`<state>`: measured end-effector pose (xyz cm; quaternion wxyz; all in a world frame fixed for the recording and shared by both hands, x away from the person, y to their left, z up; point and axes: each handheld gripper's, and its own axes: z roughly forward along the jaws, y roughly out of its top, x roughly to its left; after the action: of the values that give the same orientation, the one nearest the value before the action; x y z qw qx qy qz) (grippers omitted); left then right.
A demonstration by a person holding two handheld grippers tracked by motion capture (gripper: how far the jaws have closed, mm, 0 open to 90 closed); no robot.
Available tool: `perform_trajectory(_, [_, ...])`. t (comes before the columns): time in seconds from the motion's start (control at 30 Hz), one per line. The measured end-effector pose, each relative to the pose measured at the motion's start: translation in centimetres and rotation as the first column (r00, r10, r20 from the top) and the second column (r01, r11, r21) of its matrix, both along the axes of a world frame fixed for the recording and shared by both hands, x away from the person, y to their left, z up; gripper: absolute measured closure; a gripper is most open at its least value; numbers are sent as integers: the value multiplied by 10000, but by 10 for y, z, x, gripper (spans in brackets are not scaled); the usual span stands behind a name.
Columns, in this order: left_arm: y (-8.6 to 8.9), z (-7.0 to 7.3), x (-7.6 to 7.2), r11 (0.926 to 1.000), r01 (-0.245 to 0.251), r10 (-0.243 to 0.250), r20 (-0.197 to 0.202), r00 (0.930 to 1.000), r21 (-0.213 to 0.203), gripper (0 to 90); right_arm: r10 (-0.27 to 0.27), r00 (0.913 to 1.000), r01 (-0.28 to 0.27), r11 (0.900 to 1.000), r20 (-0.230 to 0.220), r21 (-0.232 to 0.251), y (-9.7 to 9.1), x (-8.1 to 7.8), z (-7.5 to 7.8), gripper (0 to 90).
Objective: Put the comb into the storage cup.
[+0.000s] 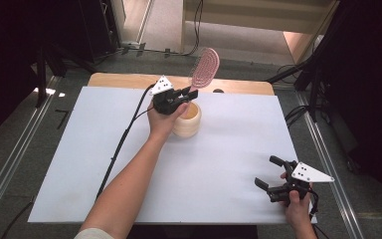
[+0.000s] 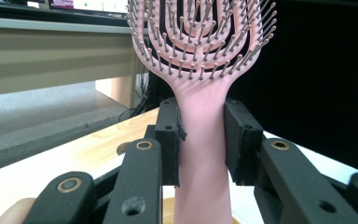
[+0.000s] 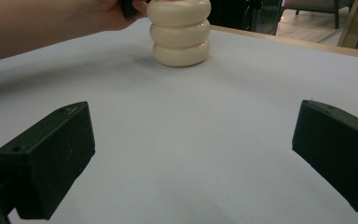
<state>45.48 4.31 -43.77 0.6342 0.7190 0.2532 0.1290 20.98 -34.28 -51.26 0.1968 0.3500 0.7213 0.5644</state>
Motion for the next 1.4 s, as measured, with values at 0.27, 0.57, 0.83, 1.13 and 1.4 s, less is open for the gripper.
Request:
perform_trajectory(0.27, [1,-8,0,9997,-210,209,45,9998,129,710,18,10000,-18,10000,5,16,0,0,0,0])
perform_trajectory(0.57, [2,-18,1,9998,60,-52,390,9992,-211,710,14,10000,-14,10000,-27,35,0,0,0,0])
perform_trajectory(0.83, [6,-29,1,9992,-29,50,533,9986,-387,708,12,10000,-12,10000,-26,55,0,0,0,0])
perform_trajectory(1.13, [11,-33,-3,9989,-106,126,425,9990,-462,603,19,10000,-19,10000,-27,53,0,0,0,0])
perform_trajectory(1.4, [8,-33,-9,9992,-24,0,593,9982,406,537,13,10000,-13,10000,5,-10,0,0,0,0])
